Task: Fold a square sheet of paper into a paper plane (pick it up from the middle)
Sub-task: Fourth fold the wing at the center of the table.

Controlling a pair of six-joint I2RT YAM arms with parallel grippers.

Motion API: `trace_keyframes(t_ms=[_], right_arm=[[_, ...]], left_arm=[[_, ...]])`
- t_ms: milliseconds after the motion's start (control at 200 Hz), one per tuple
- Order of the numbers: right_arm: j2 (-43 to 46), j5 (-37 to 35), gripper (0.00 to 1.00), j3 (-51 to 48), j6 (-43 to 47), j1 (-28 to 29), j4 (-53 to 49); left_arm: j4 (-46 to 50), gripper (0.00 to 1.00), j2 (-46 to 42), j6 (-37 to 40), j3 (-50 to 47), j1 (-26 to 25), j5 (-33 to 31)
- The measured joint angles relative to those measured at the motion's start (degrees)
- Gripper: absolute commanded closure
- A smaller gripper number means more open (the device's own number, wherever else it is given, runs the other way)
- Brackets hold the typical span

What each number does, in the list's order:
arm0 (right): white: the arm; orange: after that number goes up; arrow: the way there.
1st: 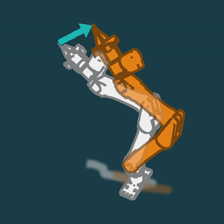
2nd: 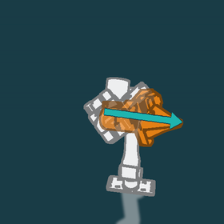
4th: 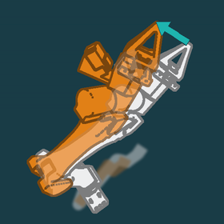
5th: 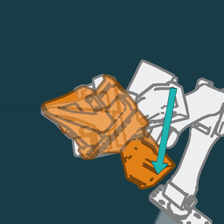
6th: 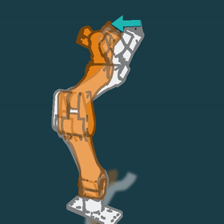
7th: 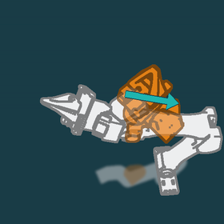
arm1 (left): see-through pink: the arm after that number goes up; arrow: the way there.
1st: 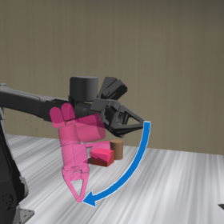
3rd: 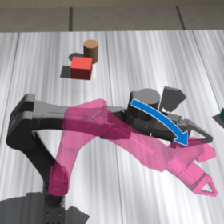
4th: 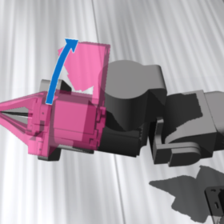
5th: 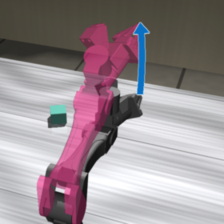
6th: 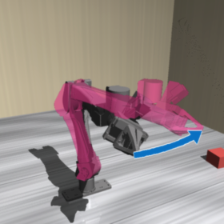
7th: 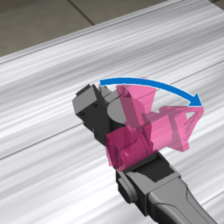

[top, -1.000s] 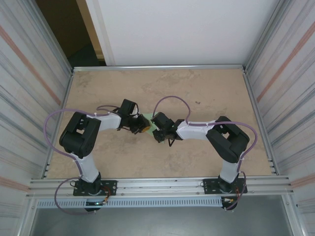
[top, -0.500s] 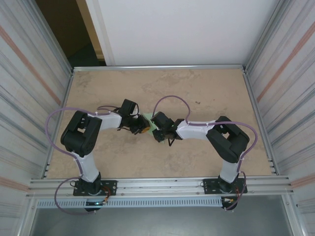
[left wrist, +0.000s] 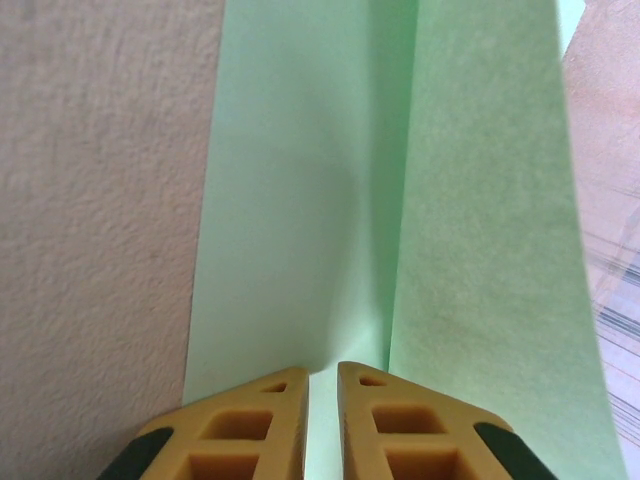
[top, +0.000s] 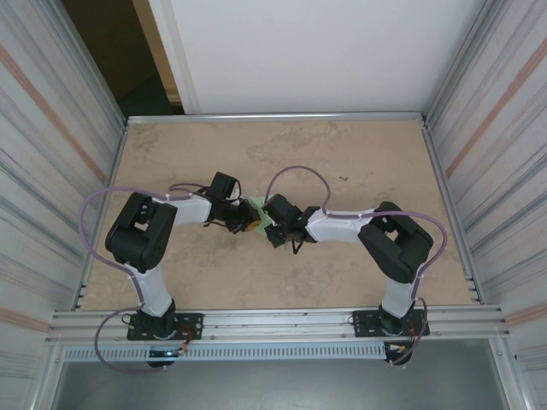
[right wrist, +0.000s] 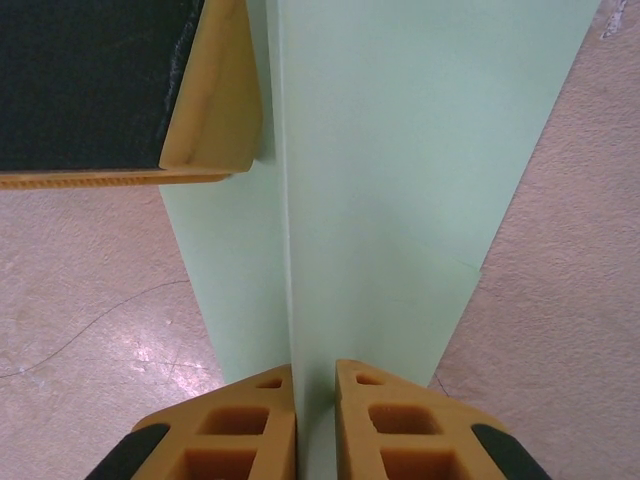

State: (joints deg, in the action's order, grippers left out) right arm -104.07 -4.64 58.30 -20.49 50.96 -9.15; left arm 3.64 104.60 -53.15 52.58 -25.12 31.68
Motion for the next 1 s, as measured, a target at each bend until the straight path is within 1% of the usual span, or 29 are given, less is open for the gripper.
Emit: trace_keyframes(t_ms=[251,476,591,727,997], right_arm=[[0.0,0.5,0.88,0.0,0.0,-0.3,0.0],[0.0,3.1,0.90,0.0,-0.1,-1.3,0.1],[0.0,4.3,0.88,0.0,-0.5,-1.8,0.1],[-0.3,5.2,0.82,0.0,-1.4,-2.0,0.2],[-0.4,6.6,0.81,0.0,-2.7,-2.4,0.5]], left_arm=[[0.1,0.84,0.0,0.0,0.0,0.0,0.0],[1.2,0.83,0.0,0.0,0.6,0.0,-0.2],[1.3,0.83,0.0,0.3,0.7,0.0,-0.2],[1.3,0.83,0.0,0.4,0.7,0.0,-0.2],[1.3,0.83,0.0,0.4,0.7,0.0,-0.2]])
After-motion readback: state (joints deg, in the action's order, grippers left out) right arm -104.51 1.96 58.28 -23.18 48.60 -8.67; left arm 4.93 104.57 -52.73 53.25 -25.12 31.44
